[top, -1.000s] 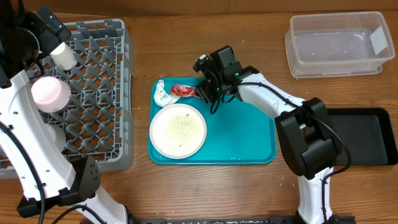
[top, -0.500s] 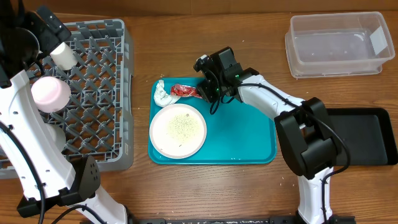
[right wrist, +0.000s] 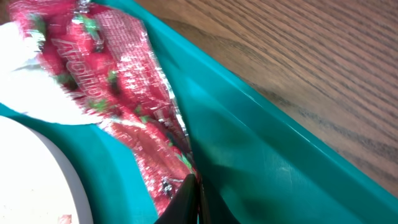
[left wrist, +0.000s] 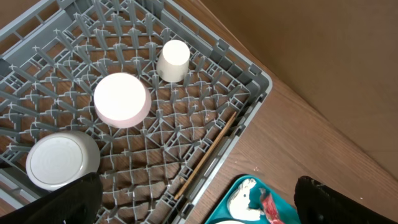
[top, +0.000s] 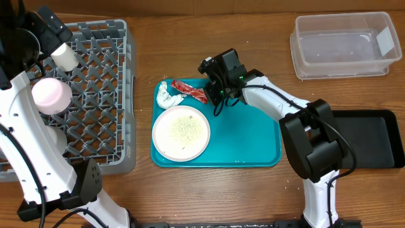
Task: Sort waste into correct bins and load items into the dishwasher
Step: 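Carry the red wrapper to the clear bin and release it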
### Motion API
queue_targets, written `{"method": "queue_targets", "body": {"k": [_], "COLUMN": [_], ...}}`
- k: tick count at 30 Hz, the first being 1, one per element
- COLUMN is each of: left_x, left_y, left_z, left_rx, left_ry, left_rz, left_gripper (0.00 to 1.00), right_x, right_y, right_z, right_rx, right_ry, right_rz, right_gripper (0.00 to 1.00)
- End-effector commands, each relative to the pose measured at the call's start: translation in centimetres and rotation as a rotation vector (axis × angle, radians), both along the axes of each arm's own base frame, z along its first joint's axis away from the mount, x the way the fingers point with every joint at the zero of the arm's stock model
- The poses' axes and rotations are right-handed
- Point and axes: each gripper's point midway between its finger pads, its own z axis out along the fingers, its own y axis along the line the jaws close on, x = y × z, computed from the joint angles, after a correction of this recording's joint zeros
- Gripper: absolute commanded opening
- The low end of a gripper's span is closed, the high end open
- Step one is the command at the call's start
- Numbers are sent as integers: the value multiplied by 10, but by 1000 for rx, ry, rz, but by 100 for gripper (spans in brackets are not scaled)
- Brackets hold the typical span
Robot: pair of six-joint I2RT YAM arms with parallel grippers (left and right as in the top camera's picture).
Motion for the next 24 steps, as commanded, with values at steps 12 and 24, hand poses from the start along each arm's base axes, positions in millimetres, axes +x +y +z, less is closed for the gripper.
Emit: {"method": "queue_targets", "body": {"k": [12, 24], "left_x": [-1, -1], "left_y": [0, 0], "left_z": [2, 2], "left_rx": [4, 4], "left_ry": [-5, -5], "left_rz": [0, 1], "left_gripper": [100, 100], "right_x": [54, 72], "right_y": [-89, -343], "right_z": [181, 192], "right_rx": [268, 413], "right_ry": [-202, -88], "right_rz": [-343, -1247], "right_gripper": [4, 4]}}
